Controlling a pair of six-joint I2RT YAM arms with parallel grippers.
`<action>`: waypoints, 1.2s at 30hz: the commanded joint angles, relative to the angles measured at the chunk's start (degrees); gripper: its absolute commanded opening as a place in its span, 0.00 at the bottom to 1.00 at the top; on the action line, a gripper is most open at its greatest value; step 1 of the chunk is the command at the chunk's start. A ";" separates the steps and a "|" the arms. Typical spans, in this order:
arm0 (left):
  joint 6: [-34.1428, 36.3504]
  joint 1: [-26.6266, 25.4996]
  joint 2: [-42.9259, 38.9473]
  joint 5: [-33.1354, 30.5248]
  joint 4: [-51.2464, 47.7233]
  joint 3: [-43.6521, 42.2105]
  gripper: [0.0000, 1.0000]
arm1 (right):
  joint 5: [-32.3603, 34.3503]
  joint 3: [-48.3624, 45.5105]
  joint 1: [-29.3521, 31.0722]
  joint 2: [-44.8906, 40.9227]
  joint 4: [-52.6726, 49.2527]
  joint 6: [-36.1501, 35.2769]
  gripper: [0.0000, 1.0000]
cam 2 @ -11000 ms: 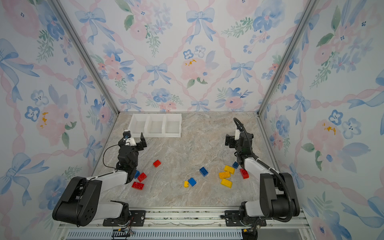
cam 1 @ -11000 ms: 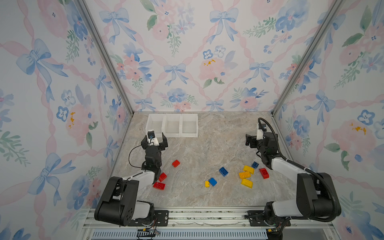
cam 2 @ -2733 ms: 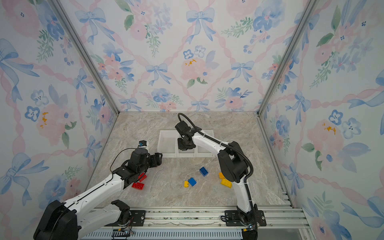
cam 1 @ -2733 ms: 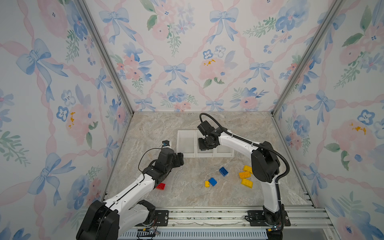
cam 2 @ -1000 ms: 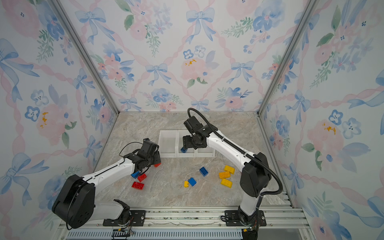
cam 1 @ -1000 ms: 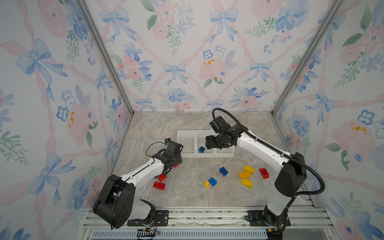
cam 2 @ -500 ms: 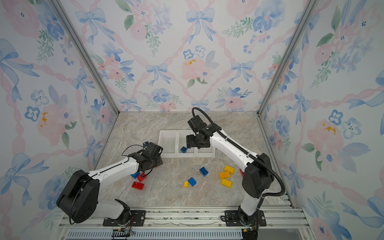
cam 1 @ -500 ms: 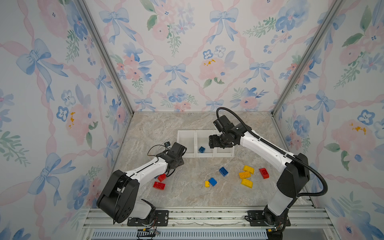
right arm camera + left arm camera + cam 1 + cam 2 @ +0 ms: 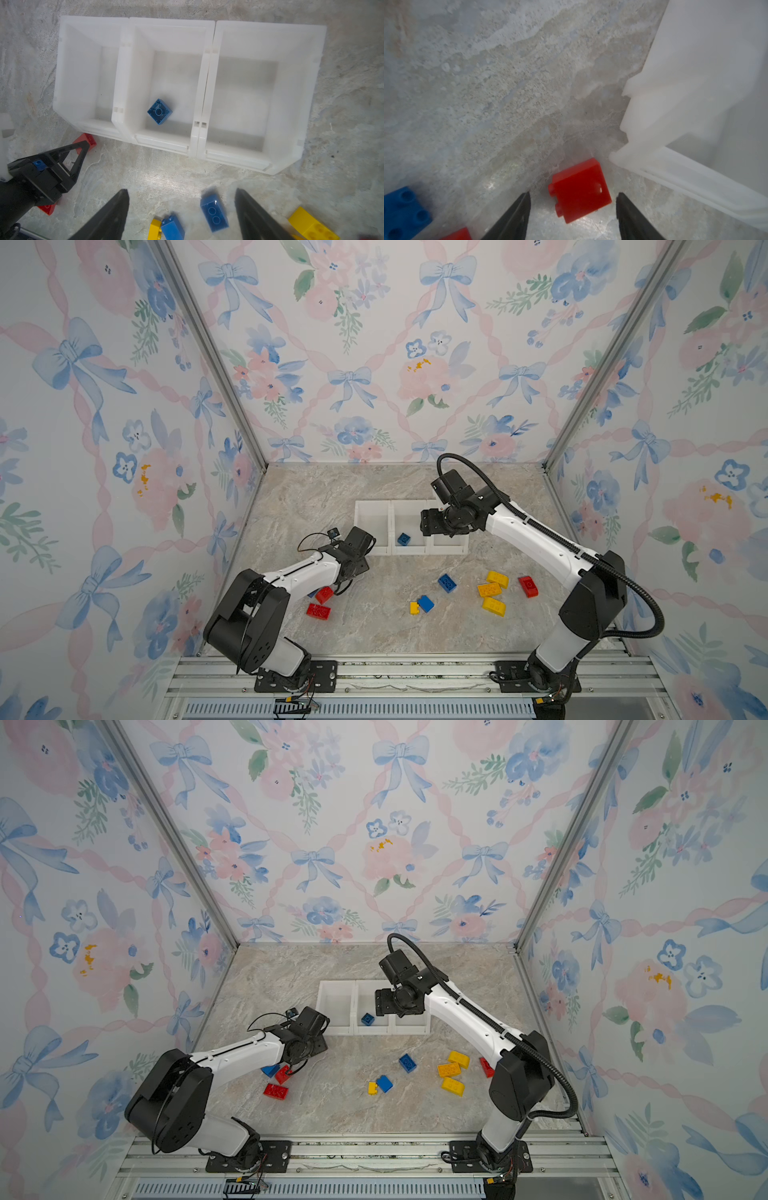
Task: Sort the legos into containers by color
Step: 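Lower the left gripper onto the red brick beside the bins and close it, then lift the red brick with the left gripper over the bin nearest it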
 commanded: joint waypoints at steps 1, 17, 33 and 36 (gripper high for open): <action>-1.44 -0.34 1.03 -1.40 -1.31 0.59 0.68 | -0.43 -1.07 -0.88 -1.62 -0.60 -0.54 0.83; -2.09 -0.39 4.82 -1.94 0.37 1.82 0.67 | -1.14 -1.00 -1.72 -1.92 -0.49 -1.21 0.84; -2.95 -0.45 5.80 -2.02 0.35 0.55 0.47 | -2.07 -0.91 -2.56 -1.43 -0.29 -1.69 0.84; -3.21 -0.48 5.47 -1.90 0.27 0.09 0.42 | -2.12 -1.27 -2.69 -1.76 -0.25 -1.73 0.84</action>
